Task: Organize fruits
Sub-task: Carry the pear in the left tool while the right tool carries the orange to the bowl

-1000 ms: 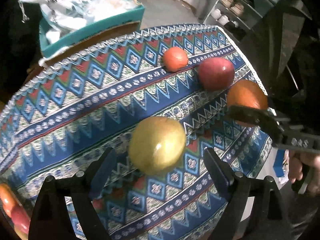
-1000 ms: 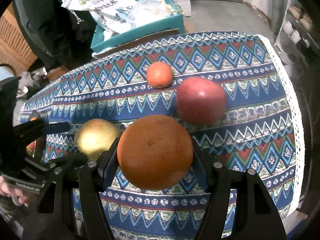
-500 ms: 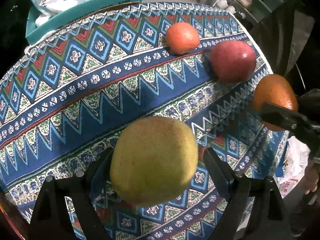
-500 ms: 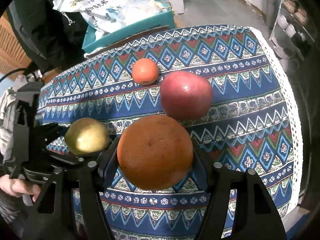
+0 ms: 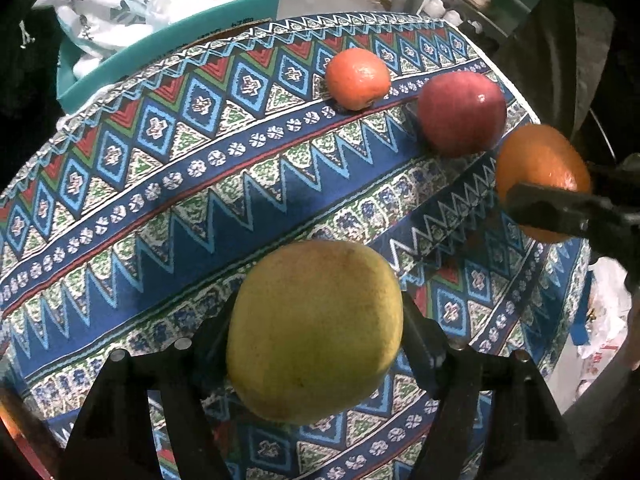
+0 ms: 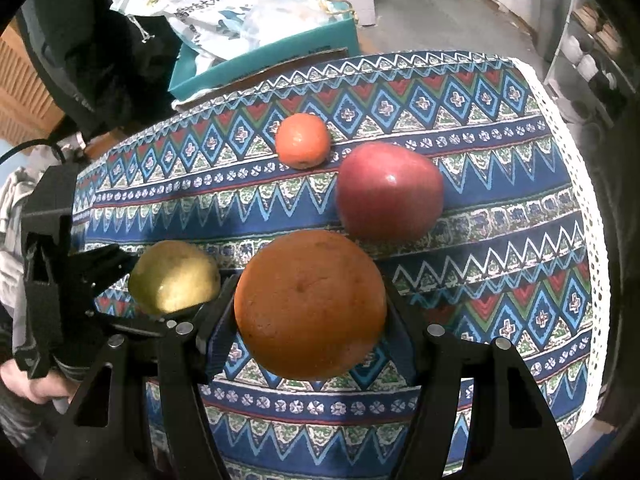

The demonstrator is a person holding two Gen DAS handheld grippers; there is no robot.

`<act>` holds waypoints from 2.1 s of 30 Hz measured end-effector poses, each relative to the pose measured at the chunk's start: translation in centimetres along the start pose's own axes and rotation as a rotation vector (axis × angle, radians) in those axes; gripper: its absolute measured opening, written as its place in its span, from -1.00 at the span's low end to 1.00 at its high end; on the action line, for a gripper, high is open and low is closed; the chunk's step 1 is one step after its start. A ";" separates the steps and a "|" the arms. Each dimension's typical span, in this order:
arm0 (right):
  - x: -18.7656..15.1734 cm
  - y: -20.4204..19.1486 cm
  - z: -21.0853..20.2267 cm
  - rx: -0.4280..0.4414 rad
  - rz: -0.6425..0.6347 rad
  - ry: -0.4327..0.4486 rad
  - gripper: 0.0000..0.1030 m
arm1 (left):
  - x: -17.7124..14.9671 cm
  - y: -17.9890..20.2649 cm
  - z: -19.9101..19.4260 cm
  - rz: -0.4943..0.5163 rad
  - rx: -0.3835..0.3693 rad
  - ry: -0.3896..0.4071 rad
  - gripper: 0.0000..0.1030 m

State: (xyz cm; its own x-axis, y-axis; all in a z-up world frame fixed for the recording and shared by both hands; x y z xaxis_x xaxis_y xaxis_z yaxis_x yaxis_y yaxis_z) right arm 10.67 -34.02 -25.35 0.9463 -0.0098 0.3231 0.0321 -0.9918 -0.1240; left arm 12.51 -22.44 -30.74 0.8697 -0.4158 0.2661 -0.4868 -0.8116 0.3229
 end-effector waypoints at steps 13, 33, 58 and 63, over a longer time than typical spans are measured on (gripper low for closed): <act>1.3 -2.7 -2.3 0.018 -0.054 0.061 0.27 | -2.0 -2.2 -6.5 -0.057 0.008 0.076 0.45; 3.8 -12.7 -7.2 0.095 -0.196 0.176 0.27 | -3.6 -4.4 -15.7 -0.134 0.051 0.229 0.45; 4.2 -30.6 -6.0 0.218 -0.392 0.133 0.27 | -13.5 -17.1 -23.9 -0.400 0.143 0.346 0.45; 4.4 -33.9 -4.9 0.249 -0.411 0.107 0.27 | -15.4 -20.4 -24.7 -0.465 0.167 0.355 0.45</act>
State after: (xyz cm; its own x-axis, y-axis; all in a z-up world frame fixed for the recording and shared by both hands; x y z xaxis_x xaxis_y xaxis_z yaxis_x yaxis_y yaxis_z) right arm 12.13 -1.05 -15.13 0.8012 0.3505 0.4849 0.4846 -0.8555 -0.1824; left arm 7.00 10.62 -19.00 0.8936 0.1365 0.4277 -0.0183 -0.9408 0.3384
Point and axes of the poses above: each gripper's, at about its wrist camera, not at the fingertips, and z roughly the way its jaws point, y to its right, x to its top, the point moved 6 cm from there along z, roughly the way its jaws point, and after that the axes turned 9 degrees about -x, right-handed, at the moved point
